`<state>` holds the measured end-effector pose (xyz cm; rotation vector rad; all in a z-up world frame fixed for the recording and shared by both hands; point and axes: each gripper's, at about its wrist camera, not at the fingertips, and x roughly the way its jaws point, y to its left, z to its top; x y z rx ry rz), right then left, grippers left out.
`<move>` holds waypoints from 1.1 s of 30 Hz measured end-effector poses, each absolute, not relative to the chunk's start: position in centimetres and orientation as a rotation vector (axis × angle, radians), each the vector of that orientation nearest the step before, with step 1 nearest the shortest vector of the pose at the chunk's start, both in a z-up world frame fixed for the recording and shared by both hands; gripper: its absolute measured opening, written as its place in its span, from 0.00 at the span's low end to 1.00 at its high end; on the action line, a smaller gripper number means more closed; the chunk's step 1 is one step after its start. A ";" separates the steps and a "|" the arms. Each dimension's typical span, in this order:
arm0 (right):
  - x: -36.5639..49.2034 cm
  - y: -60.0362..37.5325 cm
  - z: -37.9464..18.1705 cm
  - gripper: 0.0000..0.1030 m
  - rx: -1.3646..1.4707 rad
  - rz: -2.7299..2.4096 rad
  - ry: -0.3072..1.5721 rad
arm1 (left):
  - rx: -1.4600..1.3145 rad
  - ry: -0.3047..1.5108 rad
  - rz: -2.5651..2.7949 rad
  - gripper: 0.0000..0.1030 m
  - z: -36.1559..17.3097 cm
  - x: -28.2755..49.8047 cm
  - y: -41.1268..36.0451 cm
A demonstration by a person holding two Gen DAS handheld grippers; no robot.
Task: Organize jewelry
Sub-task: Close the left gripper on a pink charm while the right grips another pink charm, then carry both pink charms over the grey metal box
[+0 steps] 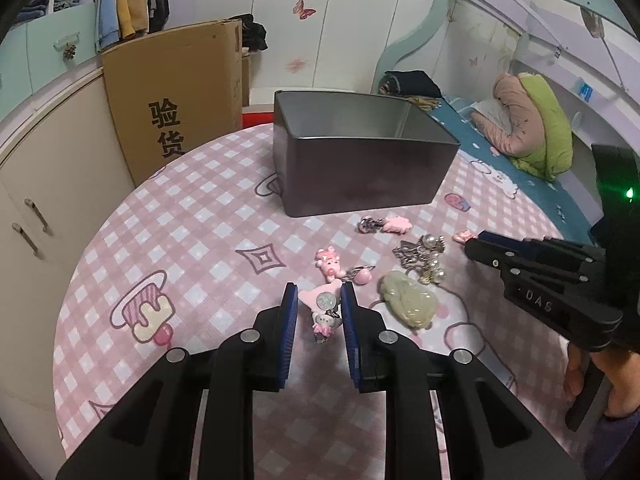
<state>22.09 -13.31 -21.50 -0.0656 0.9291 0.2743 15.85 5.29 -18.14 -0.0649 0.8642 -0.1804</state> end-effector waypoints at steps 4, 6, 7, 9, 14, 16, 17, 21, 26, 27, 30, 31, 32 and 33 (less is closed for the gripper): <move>21.7 -13.8 -21.4 0.14 -0.057 0.281 0.925 | -0.077 0.849 -0.200 0.20 -17.4 15.6 5.2; 21.6 -13.9 -21.0 0.14 -0.044 0.284 0.916 | -0.089 0.845 -0.212 0.20 -17.1 15.6 5.3; 21.4 -14.3 -20.8 0.14 -0.038 0.286 0.910 | -0.096 0.843 -0.219 0.20 -17.0 15.6 5.3; 21.2 -14.8 -20.0 0.14 -0.023 0.289 0.895 | -0.101 0.836 -0.227 0.20 -16.6 15.5 5.3; 21.1 -15.4 -17.5 0.12 -0.004 0.300 0.849 | -0.120 0.805 -0.275 0.20 -14.8 15.6 5.1; 21.1 -15.6 -16.5 0.12 0.001 0.307 0.832 | -0.138 0.795 -0.301 0.20 -14.0 15.9 5.1; 21.2 -15.6 -16.0 0.12 0.004 0.311 0.823 | -0.142 0.788 -0.308 0.20 -13.6 16.0 5.1; 22.0 -15.7 -14.1 0.12 0.021 0.331 0.795 | -0.136 0.743 -0.334 0.20 -11.3 16.8 4.7; 23.8 -15.2 -11.1 0.12 0.050 0.364 0.744 | -0.093 0.701 -0.333 0.19 -8.4 19.4 3.7; 24.4 -14.9 -10.5 0.12 0.053 0.375 0.737 | -0.079 0.695 -0.333 0.19 -7.9 19.9 3.4; 26.1 -13.8 -9.2 0.12 0.058 0.395 0.722 | -0.067 0.696 -0.330 0.20 -7.0 21.7 2.9; 26.5 -13.5 -9.1 0.12 0.064 0.403 0.726 | -0.061 0.704 -0.320 0.20 -6.9 22.6 2.7; 27.2 -13.2 -9.0 0.12 0.077 0.413 0.732 | -0.055 0.717 -0.323 0.20 -7.1 23.5 2.6; 28.0 -12.9 -9.1 0.12 0.089 0.420 0.740 | -0.055 0.730 -0.318 0.20 -7.4 24.2 2.6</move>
